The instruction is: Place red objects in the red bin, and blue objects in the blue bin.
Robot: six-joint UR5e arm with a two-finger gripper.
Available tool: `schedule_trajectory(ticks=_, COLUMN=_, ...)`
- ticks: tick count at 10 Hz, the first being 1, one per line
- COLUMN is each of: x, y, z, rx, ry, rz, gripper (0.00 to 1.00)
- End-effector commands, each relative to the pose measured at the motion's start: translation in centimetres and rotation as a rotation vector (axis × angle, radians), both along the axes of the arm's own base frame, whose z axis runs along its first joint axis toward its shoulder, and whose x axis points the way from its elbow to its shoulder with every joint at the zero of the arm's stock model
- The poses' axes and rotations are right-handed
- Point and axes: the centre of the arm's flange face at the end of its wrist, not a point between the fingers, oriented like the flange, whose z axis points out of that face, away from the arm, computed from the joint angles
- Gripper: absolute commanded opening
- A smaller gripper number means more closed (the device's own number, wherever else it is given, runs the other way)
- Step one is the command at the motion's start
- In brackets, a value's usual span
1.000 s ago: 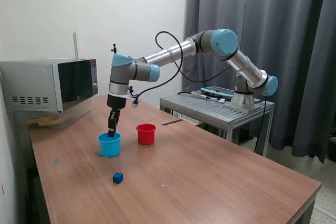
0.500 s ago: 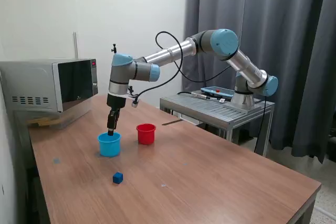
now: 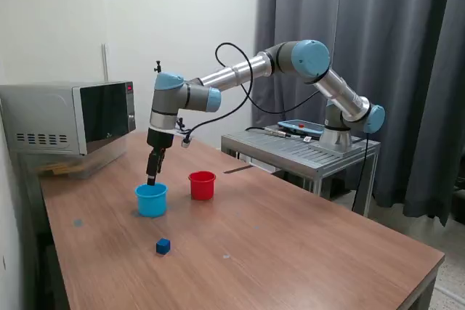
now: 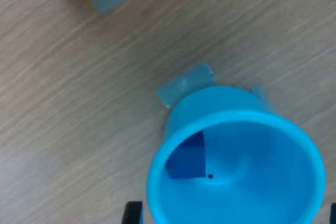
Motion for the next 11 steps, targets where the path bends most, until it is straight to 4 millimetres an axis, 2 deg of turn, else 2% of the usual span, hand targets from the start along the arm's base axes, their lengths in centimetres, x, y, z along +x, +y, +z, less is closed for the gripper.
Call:
schedule_trajectory(ticks=1, x=-0.2, y=-0.5, z=0.9, rx=0.003, ry=0.01, rz=0.016, gripper=1.0)
schedule_trajectory(ticks=4, x=-1.3, y=-1.3, z=3.7, rx=0.014, ry=0.058, rz=0.04, gripper=1.0)
schedule_trajectory(ticks=7, x=-2.5, y=-5.7, z=6.3, rx=0.027, ry=0.09, rz=0.17, gripper=1.0)
schedule_trajectory(ticks=9, x=-2.8, y=-9.3, z=6.7, rx=-0.021, ry=0.108, rz=0.354, gripper=1.0)
schedule_trajectory(ticks=11, x=-2.8, y=-10.7, z=6.8, rx=-0.011, ry=0.106, rz=0.461, gripper=1.0)
